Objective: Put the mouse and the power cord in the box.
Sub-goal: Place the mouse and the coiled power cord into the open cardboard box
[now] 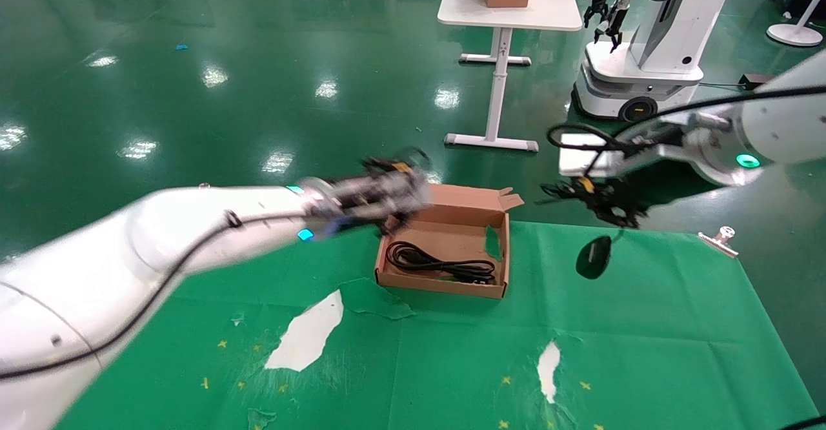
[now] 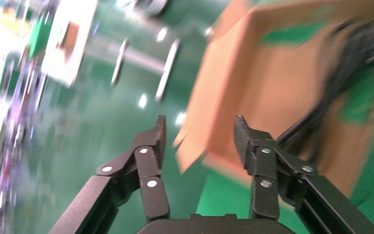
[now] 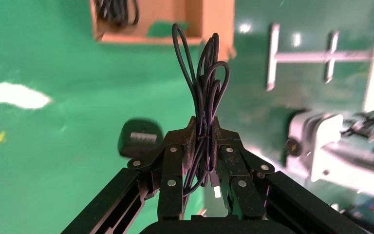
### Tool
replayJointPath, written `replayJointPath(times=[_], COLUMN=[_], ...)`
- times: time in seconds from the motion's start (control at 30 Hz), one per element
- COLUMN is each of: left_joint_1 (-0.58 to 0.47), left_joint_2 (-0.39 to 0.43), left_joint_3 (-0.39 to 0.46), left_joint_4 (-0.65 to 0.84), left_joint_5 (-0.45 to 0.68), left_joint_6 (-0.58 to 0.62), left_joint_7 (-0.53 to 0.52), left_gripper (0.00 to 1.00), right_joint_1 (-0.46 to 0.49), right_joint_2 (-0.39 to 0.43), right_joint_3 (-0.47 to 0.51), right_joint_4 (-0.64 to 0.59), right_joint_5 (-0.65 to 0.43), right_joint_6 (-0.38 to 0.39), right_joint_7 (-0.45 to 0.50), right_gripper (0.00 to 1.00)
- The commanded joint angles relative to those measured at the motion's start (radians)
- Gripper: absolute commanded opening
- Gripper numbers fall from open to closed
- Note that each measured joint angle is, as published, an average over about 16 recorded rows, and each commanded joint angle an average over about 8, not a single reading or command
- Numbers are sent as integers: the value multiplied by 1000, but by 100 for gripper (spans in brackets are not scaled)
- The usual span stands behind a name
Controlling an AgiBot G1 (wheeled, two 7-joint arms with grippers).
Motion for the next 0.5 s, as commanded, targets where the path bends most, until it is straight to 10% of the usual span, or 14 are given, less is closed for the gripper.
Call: replayJointPath(times=[0.03,0.5], left_joint_1=[-18,-119], left_joint_2=[-1,-84], left_joint_3=[-1,-39], left_joint_4=[53,310], left_joint_5=[-18,-57], left_joint_6=[-16,-13], left_joint_7=[-11,52], left_gripper=[100,100], right_joint_1=[9,9], right_joint_2=[-10,-246], right_joint_3=[3,19], right_joint_4=[6,-290], right_joint_5=[4,111], right_joint_6=[8,194], right_joint_7=[-6,-246], right_gripper=[0,0])
